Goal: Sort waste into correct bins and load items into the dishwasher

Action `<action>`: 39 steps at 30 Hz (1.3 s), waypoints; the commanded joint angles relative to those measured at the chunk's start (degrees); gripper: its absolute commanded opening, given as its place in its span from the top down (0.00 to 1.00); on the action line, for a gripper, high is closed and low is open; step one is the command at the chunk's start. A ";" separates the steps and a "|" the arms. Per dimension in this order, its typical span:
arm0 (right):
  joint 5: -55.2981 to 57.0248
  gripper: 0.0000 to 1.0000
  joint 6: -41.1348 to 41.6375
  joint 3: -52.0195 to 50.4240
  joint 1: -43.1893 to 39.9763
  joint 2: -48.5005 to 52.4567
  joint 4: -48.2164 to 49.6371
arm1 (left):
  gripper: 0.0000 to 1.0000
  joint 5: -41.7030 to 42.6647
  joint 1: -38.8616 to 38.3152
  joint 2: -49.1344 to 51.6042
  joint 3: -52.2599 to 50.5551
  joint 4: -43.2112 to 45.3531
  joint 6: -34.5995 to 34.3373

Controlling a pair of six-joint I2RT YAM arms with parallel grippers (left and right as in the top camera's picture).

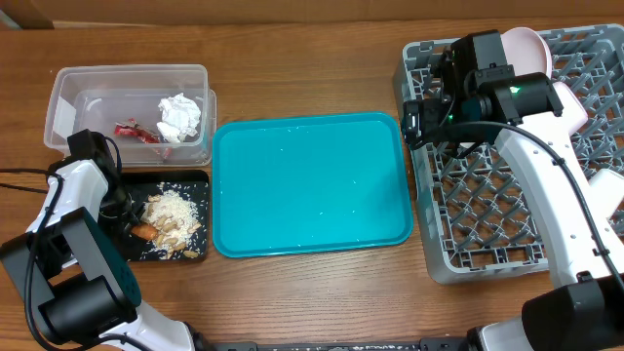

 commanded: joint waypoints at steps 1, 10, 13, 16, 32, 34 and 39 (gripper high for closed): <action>-0.55 0.00 0.24 0.79 -0.13 -0.44 0.22 | 0.96 -1.55 0.31 1.07 0.74 0.52 0.68; -0.55 0.00 0.24 0.79 -0.13 -0.44 0.22 | 0.41 1.62 0.31 -0.35 2.14 -1.03 1.99; -0.55 0.00 0.24 0.79 -0.13 -0.44 0.24 | 0.38 1.77 0.20 -2.54 4.72 -3.61 2.60; -0.57 0.00 0.26 0.79 -0.13 -0.44 0.46 | 0.38 2.03 -0.09 -5.68 8.09 -6.67 3.74; -8.28 0.00 2.93 0.79 -1.81 -0.55 0.02 | 0.00 15.93 -21.49 -15.45 18.08 -26.45 27.21; -8.74 0.00 3.26 0.79 -3.48 -0.61 -3.02 | 0.02 16.06 -20.98 -15.65 18.05 -30.42 27.23; -11.06 0.00 2.97 0.37 -7.28 -1.38 -8.07 | 0.08 15.89 -20.48 -19.69 17.31 -33.99 29.86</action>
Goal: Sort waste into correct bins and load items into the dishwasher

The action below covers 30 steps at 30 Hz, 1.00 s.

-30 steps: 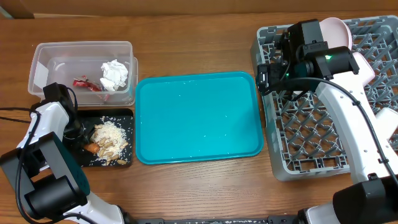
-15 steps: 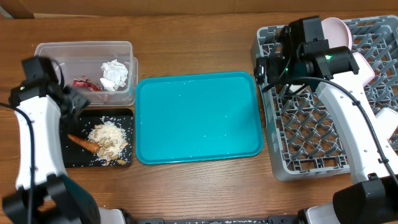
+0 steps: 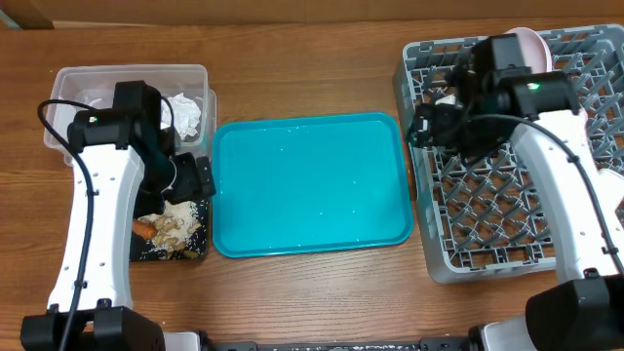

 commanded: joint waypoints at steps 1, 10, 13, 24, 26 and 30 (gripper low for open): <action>-1.99 0.00 -0.13 -0.11 -2.56 -1.92 -1.25 | 0.07 0.83 0.48 -5.68 -1.05 -0.11 3.39; -1.77 0.00 -0.17 -13.11 -3.52 -16.79 11.37 | 0.00 0.35 0.48 -34.03 -15.89 11.96 3.32; -1.75 0.00 -0.15 -21.35 -3.52 -25.44 20.02 | 0.00 -0.15 0.48 -45.09 -20.44 15.85 2.80; 5.18 0.00 0.04 -33.14 -3.52 -39.04 22.60 | 0.00 -2.21 0.48 -58.86 -24.02 19.12 1.60; 5.18 0.00 0.04 -33.14 -3.52 -38.69 21.42 | 0.00 -2.21 0.48 -58.84 -24.04 18.40 1.60; 5.18 0.00 0.04 -33.14 -3.52 -37.16 21.22 | 0.00 -2.21 0.48 -58.84 -24.04 15.72 1.60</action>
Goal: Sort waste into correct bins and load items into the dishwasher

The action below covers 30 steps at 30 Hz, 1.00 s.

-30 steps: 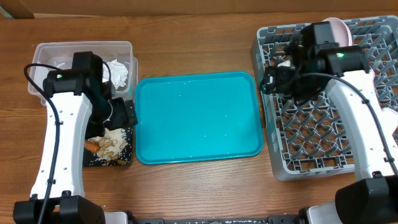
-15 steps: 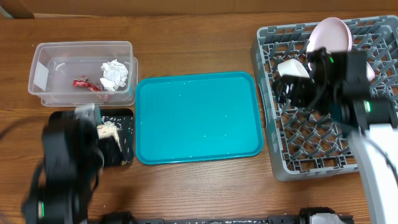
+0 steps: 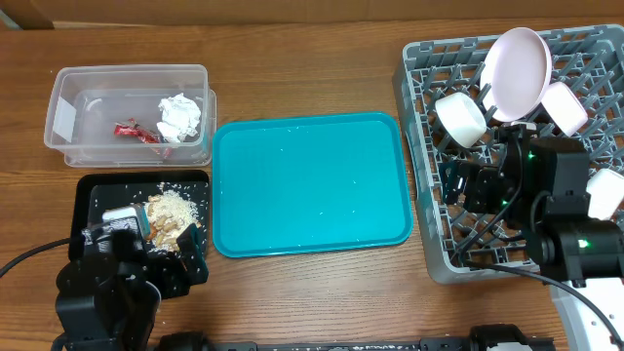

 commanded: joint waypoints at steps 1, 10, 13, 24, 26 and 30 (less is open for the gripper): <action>0.92 0.00 0.02 -0.46 -0.11 1.16 0.15 | 0.00 -0.83 0.22 -0.52 -0.70 -1.95 -0.39; 0.92 0.00 0.02 -0.46 -0.11 4.68 0.15 | 0.00 -0.83 0.22 -0.52 -0.70 -4.55 -0.39; 5.11 0.00 0.00 -0.46 -0.11 5.22 -0.81 | 0.00 -0.83 0.22 -0.52 -0.70 -4.55 -0.39; 7.76 0.00 -0.17 -1.03 -0.11 -2.73 -1.11 | 0.00 -0.83 0.22 -0.52 -0.70 -4.66 -0.39; 7.76 0.00 -0.20 -2.54 -0.11 -6.99 4.04 | 0.00 -0.83 0.22 -0.52 -0.70 -4.66 -0.39; 7.65 0.00 -0.20 -8.81 -0.11 -17.49 16.00 | 0.00 -0.83 0.22 -0.52 -0.70 -4.66 -0.39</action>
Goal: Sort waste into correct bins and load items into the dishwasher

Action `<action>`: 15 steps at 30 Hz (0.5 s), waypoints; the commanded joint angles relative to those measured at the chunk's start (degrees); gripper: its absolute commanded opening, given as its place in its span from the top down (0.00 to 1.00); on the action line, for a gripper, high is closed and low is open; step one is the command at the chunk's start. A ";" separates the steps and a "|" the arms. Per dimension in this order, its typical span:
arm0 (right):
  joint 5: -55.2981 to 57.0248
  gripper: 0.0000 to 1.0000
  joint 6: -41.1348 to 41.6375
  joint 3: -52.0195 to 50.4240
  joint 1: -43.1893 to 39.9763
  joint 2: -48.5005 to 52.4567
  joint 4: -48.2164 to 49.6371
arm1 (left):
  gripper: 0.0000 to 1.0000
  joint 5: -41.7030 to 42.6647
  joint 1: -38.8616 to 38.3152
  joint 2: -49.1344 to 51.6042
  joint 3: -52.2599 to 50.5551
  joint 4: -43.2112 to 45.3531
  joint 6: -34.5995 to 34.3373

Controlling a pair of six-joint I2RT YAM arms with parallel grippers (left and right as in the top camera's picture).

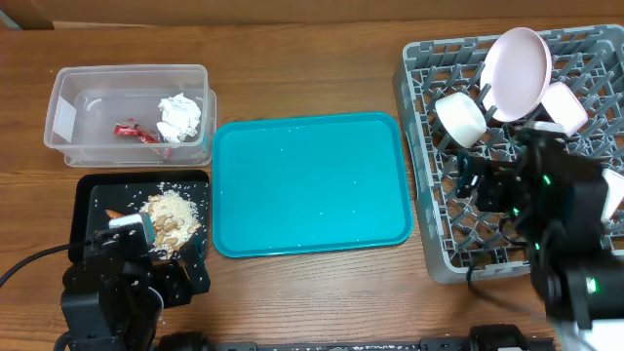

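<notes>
A clear plastic bin (pixel 58 117) at the back left holds a crumpled white paper (pixel 179 114) and a red wrapper (pixel 132 132). In front of it a black tray (pixel 93 195) carries food scraps (pixel 171 214). The teal tray (pixel 312 180) in the middle is bare. A grey dish rack (pixel 448 244) on the right holds a pink plate (pixel 517 73), a white cup (pixel 460 117) and a pink bowl (pixel 565 105). My left gripper (pixel 188 273) sits at the black tray's near right corner. My right gripper (pixel 470 183) hangs over the rack's left part. Neither gripper's jaws can be made out.
Another white dish (pixel 614 193) shows at the rack's right edge, partly behind my right arm. A black cable (pixel 29 263) runs from the left arm's base toward the table's left edge. Bare wood lies between the teal tray and the rack.
Both arms have drawn a little further toward the near edge of the table. The bins, trays and dishes have not moved.
At first my left arm lay beside the black tray and my right arm reached over the rack's back by the pink plate. Then the left arm was over the bin and tray. Later both arms were pulled back near the front edge, where they remain.
</notes>
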 commanded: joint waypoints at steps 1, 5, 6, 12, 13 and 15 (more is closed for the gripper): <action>0.68 0.00 -0.17 -5.95 -0.11 -9.64 5.77 | 0.00 -0.81 0.22 -0.52 -0.52 0.07 -0.39; 0.79 0.00 -0.17 -15.32 -0.11 -21.00 15.10 | 0.00 -0.81 0.22 -0.52 -0.52 0.07 -0.39; 0.79 0.00 -0.17 -16.59 -0.11 -22.34 16.24 | 0.00 -0.81 0.22 -0.52 -0.52 0.07 -0.39; 0.31 0.00 -0.13 -32.72 -0.11 -36.61 30.58 | 0.00 -0.81 0.22 -0.52 -0.52 0.04 -0.39; 0.31 0.00 -0.13 -34.56 -0.11 -37.86 32.54 | 0.00 -0.81 0.22 -0.52 -0.52 0.04 -0.39; 0.35 0.00 -0.15 -38.58 -0.11 -40.41 36.94 | 0.00 -0.81 0.22 -0.52 -0.52 0.04 -0.39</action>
